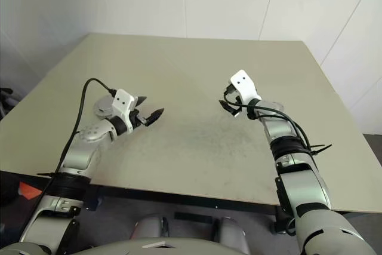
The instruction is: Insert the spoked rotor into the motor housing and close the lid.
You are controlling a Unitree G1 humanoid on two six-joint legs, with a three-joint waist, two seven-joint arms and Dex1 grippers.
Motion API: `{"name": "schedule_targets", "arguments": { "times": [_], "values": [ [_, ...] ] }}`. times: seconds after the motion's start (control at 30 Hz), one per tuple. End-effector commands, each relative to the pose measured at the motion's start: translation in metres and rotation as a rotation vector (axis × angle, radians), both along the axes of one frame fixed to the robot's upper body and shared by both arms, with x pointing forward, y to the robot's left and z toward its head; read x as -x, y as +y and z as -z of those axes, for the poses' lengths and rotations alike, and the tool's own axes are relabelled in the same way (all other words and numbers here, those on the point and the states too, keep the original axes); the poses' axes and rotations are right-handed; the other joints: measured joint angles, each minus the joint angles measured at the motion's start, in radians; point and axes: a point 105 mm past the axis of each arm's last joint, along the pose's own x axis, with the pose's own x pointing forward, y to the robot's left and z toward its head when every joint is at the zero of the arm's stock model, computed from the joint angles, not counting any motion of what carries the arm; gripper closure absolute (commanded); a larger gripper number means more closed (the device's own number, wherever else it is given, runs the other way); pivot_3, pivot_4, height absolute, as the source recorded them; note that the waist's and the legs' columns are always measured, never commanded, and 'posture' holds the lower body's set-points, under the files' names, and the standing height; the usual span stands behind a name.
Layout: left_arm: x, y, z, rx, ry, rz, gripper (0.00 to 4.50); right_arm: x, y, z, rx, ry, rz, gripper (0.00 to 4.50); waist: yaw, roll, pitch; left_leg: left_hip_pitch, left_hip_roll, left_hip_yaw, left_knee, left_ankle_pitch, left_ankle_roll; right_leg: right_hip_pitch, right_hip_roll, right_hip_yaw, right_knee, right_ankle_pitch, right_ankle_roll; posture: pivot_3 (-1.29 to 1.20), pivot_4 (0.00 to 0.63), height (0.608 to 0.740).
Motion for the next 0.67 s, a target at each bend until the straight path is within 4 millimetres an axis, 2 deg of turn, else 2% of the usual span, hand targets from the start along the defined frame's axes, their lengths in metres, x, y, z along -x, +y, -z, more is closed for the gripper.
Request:
{"name": "schedule_targets", "arguments": {
  "times": [0.03, 0.33, 0.47, 0.67],
  "values": [
    [-0.009, 0.005, -0.023, 0.012, -0.087, -0.031, 0.02, -0.006, 0.004, -0.02, -0.026, -0.074, 0.001, 0.0, 0.0, 0.0, 0.0, 0.0, 0.0, 0.0, 0.0, 0.0, 0.0, 0.0, 0.0, 0.0, 0.0, 0.0, 0.0, 0.0, 0.0, 0.74],
    [-0.018, 0.008, -0.027, 0.001, -0.108, -0.061, 0.02, -0.007, -0.002, -0.018, -0.016, -0.092, 0.041, 0.0, 0.0, 0.0, 0.0, -0.001, 0.0, 0.0, 0.0, 0.0, 0.0, -0.001, 0.0, 0.0, 0.0, 0.0, 0.0, 0.0, 0.0, 0.74],
    [-0.021, 0.011, -0.027, 0.005, -0.111, -0.071, 0.02, -0.005, 0.006, -0.02, -0.059, -0.092, 0.028, 0.0, 0.001, 0.0, 0.0, -0.001, 0.0, 0.0, 0.0, 0.0, 0.0, -0.001, 0.0, 0.0, 0.0, 0.0, 0.0, 0.0, 0.0, 0.74],
    [-0.023, 0.01, -0.031, -0.003, -0.123, -0.069, 0.02, -0.01, -0.002, -0.025, -0.086, -0.099, 0.081, 0.0, 0.001, 0.0, 0.0, -0.002, 0.0, 0.0, 0.0, 0.0, 0.0, -0.002, 0.0, 0.0, 0.0, 0.0, 0.0, 0.0, 0.0, 0.74]
  ]
}}
